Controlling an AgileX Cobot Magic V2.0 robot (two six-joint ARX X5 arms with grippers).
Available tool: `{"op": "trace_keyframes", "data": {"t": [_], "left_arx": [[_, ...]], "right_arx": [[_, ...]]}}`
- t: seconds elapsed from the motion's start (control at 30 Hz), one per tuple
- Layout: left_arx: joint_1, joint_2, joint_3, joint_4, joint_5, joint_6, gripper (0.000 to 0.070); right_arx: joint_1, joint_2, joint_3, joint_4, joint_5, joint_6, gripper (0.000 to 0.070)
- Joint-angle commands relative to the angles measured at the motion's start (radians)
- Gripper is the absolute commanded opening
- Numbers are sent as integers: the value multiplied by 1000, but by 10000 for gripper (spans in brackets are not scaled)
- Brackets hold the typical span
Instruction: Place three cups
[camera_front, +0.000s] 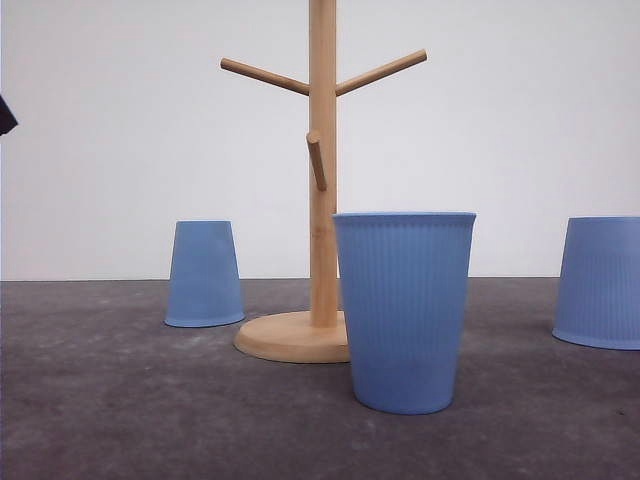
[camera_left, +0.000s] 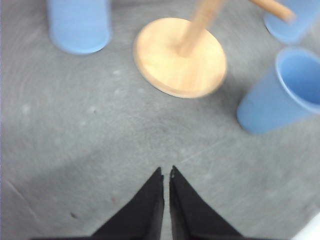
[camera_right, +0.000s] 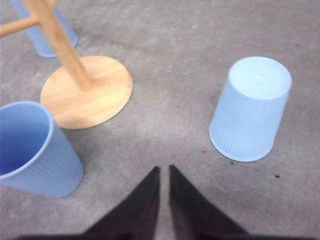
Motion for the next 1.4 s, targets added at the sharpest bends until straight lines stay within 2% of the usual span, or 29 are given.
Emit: {"op": "trace_keyframes", "data": {"t": [0.0, 0.03, 0.07, 0.13, 0.17, 0.33, 0.47, 0.77, 0.93, 1.03, 1.13, 1.37], "left_arx": [[-19, 6, 19, 8, -43, 65, 34], [-27, 6, 19, 8, -57, 66, 86], [-28, 6, 20, 7, -56, 62, 215], [-27, 6, 22, 5, -56, 37, 464], [-26, 6, 22, 7, -59, 13, 493], [-7, 33, 26, 10, -71, -116, 505], [34, 100, 31, 34, -66, -153, 517], [139, 337, 68, 265, 71, -153, 517], [152, 521, 137, 371, 73, -148, 536], [151, 624, 186, 446, 73, -147, 608], [148, 717, 239, 504, 73, -143, 643], [137, 894, 373, 556, 31, -93, 645]], "right_arx": [[19, 3, 16, 13, 12, -25, 251], [26, 3, 16, 13, 17, -26, 345], [28, 3, 16, 13, 20, -26, 408], [29, 2, 16, 13, 24, -25, 450], [29, 2, 17, 13, 24, -25, 450], [29, 2, 17, 14, 23, -25, 450], [30, 2, 17, 22, 23, -25, 450], [32, 2, 17, 43, 23, -24, 449], [39, 2, 17, 76, 23, -22, 449], [44, 2, 17, 89, 23, -22, 449], [44, 2, 17, 100, 23, -22, 449], [44, 3, 17, 143, 24, -22, 448]]}}
